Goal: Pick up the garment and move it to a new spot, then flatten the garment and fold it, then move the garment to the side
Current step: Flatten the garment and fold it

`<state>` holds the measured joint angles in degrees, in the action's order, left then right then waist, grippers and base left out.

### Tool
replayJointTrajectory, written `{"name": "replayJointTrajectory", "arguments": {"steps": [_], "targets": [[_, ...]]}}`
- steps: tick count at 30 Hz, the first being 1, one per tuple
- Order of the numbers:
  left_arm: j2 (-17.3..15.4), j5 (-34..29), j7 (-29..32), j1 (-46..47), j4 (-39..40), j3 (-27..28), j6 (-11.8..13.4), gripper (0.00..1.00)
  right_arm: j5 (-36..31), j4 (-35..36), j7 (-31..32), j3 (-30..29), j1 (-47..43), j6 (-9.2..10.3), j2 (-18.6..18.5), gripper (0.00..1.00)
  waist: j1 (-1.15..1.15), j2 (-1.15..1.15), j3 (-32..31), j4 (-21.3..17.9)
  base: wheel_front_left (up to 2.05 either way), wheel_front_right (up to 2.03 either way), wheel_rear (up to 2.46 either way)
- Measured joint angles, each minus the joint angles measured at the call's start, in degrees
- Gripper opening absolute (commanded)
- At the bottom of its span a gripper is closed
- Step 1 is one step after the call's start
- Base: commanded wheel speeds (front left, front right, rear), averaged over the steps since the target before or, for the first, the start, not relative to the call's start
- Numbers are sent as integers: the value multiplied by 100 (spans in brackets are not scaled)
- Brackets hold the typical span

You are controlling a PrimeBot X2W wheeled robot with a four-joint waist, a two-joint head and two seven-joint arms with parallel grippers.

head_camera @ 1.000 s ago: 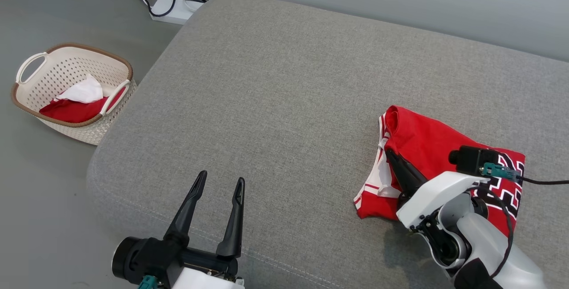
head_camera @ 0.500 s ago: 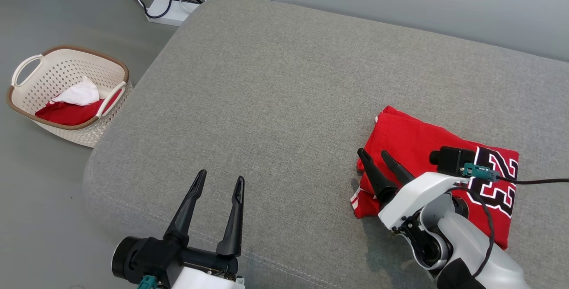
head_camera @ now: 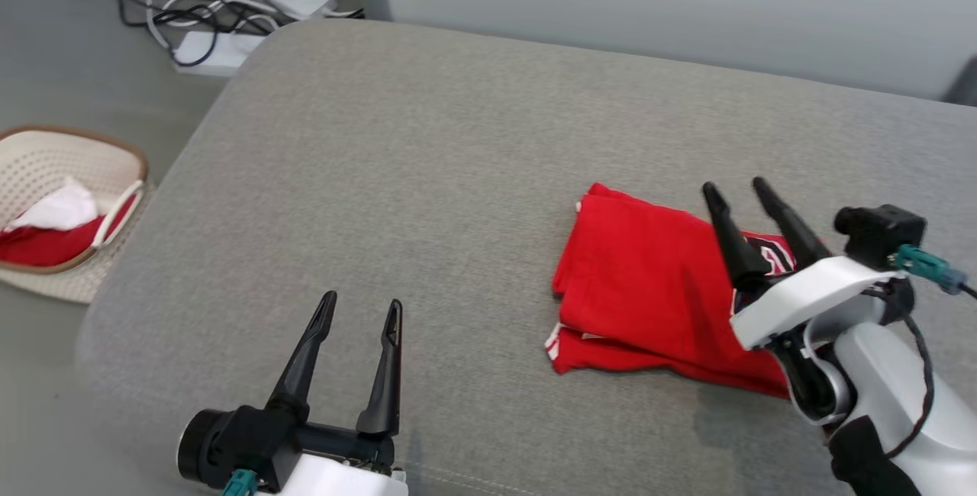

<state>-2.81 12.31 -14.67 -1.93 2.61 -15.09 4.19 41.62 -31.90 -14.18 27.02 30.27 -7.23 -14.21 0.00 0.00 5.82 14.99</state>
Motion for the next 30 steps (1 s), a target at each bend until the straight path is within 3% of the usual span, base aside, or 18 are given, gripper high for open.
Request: {"name": "replayJointTrajectory", "arguments": {"steps": [7, 16, 30], "targets": [[2, -11, 0, 15, -123, 218, 25, 100, -979, 454, -5, -771, -518, -1, 35, 100, 0, 0, -102, -632, 0, 0, 0], [2, -20, 0, 129, -223, 401, 24, 100, -1646, 1114, -5, -1335, -1193, -1, 200, 100, 0, 0, -257, -1378, 0, 0, 0], [3, -49, 0, 60, -360, 543, -91, 100, -1813, 2113, -7, -1720, -2293, -1, 325, 100, 0, 0, -584, -1791, 0, 0, 0]]}}
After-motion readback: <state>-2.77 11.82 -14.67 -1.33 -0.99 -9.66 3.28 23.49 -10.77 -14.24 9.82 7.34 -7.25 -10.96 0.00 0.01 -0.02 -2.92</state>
